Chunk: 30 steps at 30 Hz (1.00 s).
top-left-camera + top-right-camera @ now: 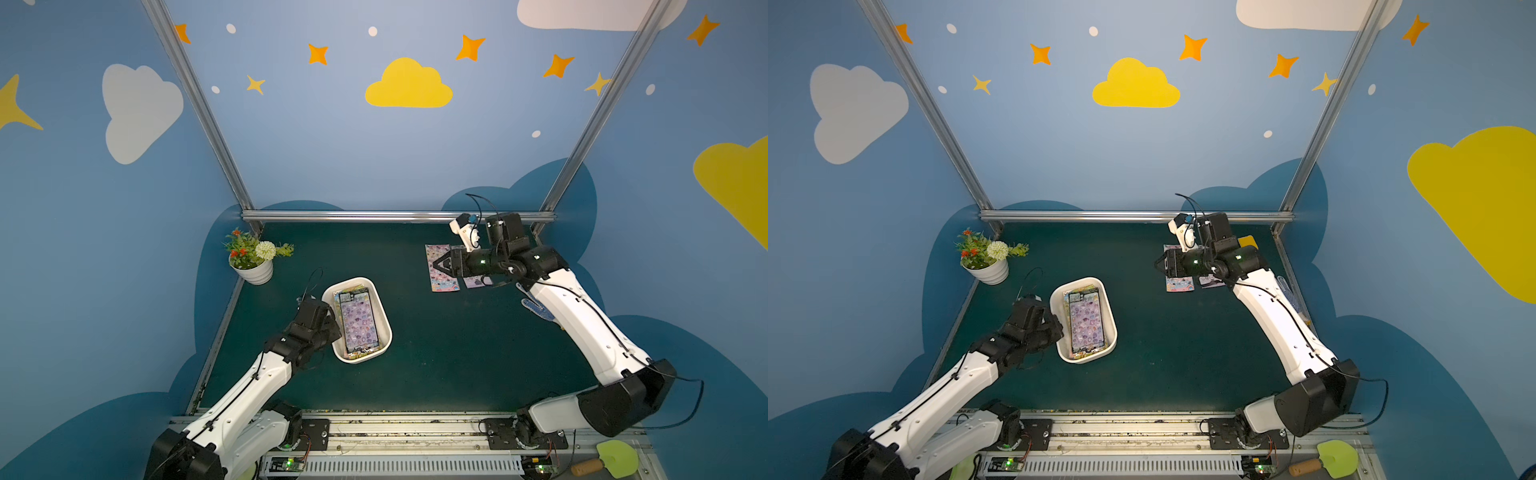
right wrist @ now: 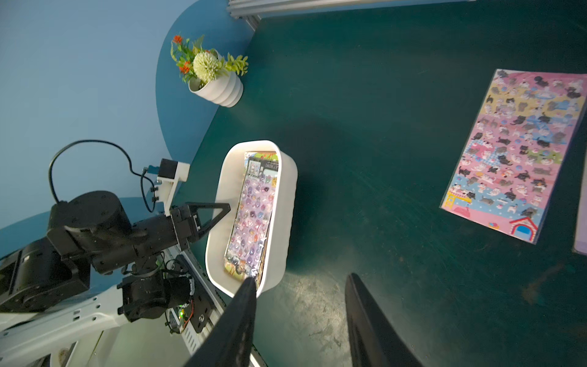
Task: Take the stickers out of the storage box
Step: Pick up the sticker from the storage box.
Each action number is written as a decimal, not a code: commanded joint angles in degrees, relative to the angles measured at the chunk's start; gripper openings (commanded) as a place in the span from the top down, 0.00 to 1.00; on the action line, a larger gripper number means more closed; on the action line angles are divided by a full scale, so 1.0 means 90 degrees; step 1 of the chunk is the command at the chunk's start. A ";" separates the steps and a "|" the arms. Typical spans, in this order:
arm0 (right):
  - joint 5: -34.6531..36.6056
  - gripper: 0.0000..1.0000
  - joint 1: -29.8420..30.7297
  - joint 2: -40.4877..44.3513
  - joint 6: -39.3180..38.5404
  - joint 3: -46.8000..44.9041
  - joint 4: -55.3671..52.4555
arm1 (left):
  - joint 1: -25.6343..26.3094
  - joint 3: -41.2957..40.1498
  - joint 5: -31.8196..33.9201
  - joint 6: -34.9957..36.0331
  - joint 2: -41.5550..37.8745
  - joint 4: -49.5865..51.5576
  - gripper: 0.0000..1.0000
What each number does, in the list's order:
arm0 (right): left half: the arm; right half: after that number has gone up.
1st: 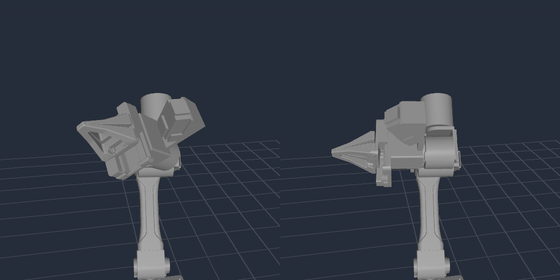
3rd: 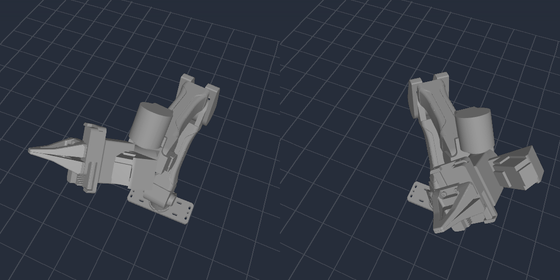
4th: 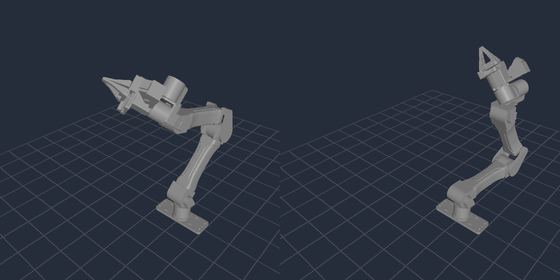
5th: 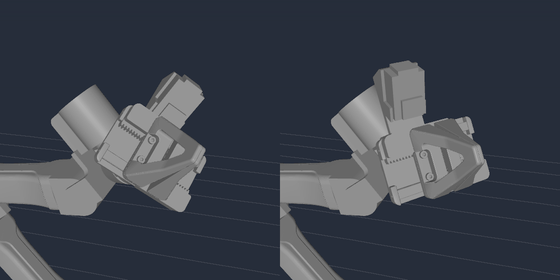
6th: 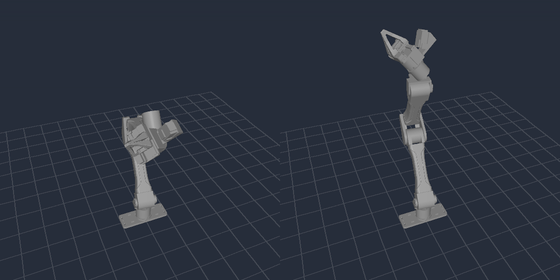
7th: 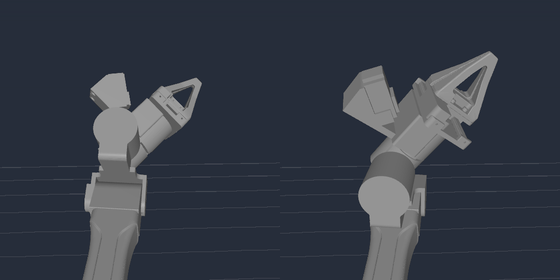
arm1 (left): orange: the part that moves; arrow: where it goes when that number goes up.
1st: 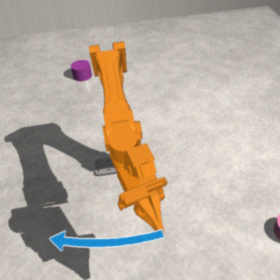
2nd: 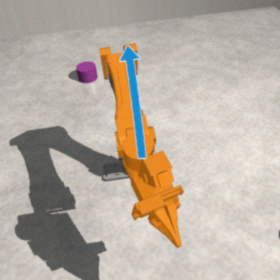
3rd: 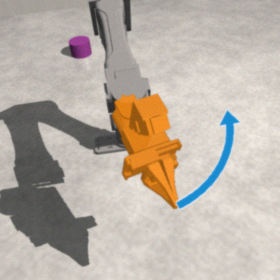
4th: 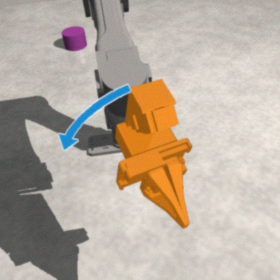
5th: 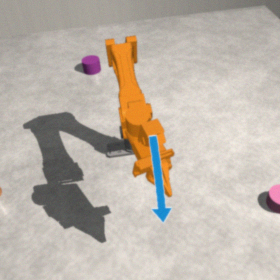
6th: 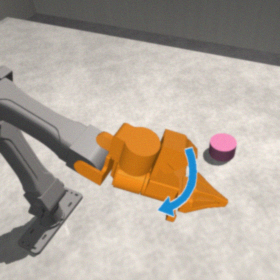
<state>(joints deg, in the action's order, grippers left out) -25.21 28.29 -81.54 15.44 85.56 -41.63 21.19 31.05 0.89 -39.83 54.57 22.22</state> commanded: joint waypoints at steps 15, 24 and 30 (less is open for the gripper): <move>0.1302 0.70 0.2484 -0.1170 0.0535 -0.0287 0.0696 | 0.0017 -0.0611 0.0457 -0.0505 0.0138 -0.1199 0.96; 0.1324 0.74 0.3178 -0.2705 0.0643 0.0665 0.0577 | 0.0016 -0.0860 0.0653 -0.0698 -0.0044 -0.1414 0.96; 0.1512 0.67 0.3416 -0.3588 0.0648 0.1452 0.0250 | 0.0013 -0.0920 0.0700 -0.0703 -0.0153 -0.1424 0.97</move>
<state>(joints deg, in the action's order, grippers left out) -12.91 58.50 -111.39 20.95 95.07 -37.06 21.19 22.65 6.02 -45.30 54.76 12.71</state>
